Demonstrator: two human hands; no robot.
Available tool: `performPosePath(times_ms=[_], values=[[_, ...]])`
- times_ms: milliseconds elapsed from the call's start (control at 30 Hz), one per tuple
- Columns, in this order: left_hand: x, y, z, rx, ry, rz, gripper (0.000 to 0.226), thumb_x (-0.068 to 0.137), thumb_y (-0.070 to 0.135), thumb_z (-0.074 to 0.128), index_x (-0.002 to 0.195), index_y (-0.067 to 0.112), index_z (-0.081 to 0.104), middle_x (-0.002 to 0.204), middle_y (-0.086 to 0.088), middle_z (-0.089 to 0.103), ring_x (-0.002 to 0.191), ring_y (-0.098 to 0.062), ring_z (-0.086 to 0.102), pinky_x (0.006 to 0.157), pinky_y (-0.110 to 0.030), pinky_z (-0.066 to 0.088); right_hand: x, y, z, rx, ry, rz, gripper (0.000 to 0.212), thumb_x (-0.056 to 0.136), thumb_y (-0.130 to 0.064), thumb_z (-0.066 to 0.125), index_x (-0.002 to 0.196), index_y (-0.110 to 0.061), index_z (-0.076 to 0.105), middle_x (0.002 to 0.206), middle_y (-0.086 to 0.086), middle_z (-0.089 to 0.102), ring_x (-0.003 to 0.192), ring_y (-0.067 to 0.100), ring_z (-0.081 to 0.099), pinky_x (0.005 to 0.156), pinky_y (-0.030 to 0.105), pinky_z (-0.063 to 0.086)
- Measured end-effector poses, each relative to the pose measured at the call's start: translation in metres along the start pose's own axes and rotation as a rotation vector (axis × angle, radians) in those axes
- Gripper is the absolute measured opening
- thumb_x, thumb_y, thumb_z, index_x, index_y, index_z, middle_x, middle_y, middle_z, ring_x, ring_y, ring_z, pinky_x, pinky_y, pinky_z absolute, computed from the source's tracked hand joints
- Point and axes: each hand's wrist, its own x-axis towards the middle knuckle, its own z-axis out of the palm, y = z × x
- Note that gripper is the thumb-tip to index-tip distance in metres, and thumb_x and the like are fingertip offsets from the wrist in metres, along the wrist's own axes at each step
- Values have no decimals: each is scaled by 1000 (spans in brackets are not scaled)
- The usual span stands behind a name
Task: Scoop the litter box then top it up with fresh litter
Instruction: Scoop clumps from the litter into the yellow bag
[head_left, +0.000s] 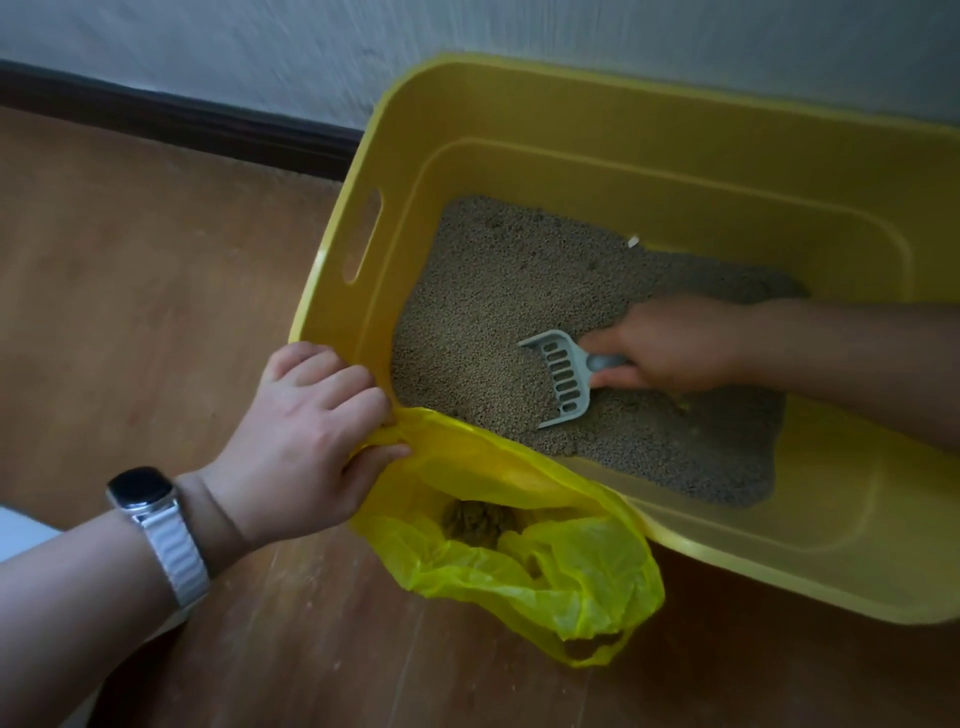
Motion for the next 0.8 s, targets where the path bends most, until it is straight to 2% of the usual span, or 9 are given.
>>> performPosePath(times_ms=[133, 267, 367, 433, 600, 700, 800], values=[[1, 0, 1, 7, 8, 4, 36, 89, 42, 57, 73, 10, 62, 70, -4, 51, 68, -28, 46, 80, -42, 39, 0, -4, 10, 100, 42, 41, 29, 94, -56, 45, 98, -29, 53, 65, -8, 51, 59, 13, 54, 61, 34, 51], [0, 1, 1, 14, 9, 0, 36, 89, 42, 56, 74, 10, 62, 70, -4, 52, 67, -29, 48, 80, -42, 39, 2, -16, 17, 149, 70, 85, 31, 93, -57, 45, 100, -28, 55, 68, -7, 52, 60, 13, 52, 57, 30, 45], [0, 1, 1, 17, 6, -2, 36, 89, 42, 56, 74, 10, 62, 70, -4, 53, 68, -29, 48, 81, -42, 38, 8, -27, 20, 169, 125, 103, 34, 93, -57, 44, 100, -26, 55, 64, -9, 46, 58, 14, 47, 58, 31, 46], [0, 1, 1, 17, 6, 0, 36, 89, 42, 57, 74, 10, 62, 70, -4, 53, 67, -29, 49, 81, -42, 38, 12, -35, 21, 179, 143, 125, 34, 94, -57, 43, 103, -26, 55, 65, -9, 43, 62, 18, 47, 58, 31, 41], [0, 1, 2, 21, 14, 5, 35, 87, 42, 58, 74, 10, 63, 70, -4, 53, 66, -29, 50, 81, -42, 38, 28, -59, 22, 231, 243, 141, 38, 95, -55, 43, 108, -22, 55, 97, 10, 66, 87, 33, 62, 62, 31, 35], [1, 1, 2, 25, 24, 0, 35, 87, 42, 58, 74, 10, 62, 70, -4, 53, 65, -29, 50, 81, -43, 39, 38, -70, 25, 305, 310, 140, 39, 96, -52, 45, 107, -16, 55, 99, 14, 67, 89, 35, 62, 62, 31, 32], [1, 2, 2, 34, 23, -6, 35, 88, 42, 57, 74, 10, 62, 70, -4, 53, 65, -29, 51, 80, -43, 39, 39, -69, 27, 379, 342, 163, 37, 94, -53, 47, 98, -17, 55, 95, 14, 66, 85, 34, 61, 61, 32, 33]])
